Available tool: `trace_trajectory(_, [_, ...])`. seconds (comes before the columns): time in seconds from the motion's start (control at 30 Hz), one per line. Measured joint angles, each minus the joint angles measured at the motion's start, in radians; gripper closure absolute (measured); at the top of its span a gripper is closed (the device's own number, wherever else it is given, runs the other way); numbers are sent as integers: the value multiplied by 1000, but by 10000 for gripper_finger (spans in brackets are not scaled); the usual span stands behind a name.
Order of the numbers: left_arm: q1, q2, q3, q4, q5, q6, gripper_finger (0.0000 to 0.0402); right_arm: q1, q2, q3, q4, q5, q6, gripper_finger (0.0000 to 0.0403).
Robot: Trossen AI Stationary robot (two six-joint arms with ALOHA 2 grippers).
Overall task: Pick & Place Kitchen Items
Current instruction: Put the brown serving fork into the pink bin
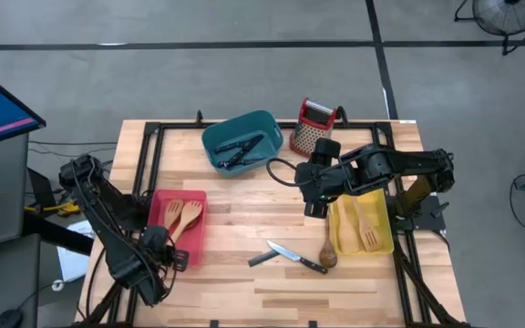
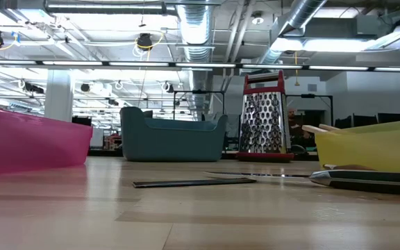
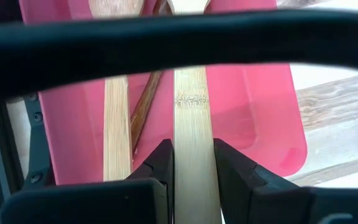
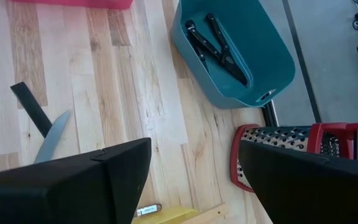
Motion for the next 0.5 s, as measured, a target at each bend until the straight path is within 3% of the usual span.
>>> trace_trajectory(0.5, [3,0,-30,59,-1,5,340,1,0,0,0,0,0,148])
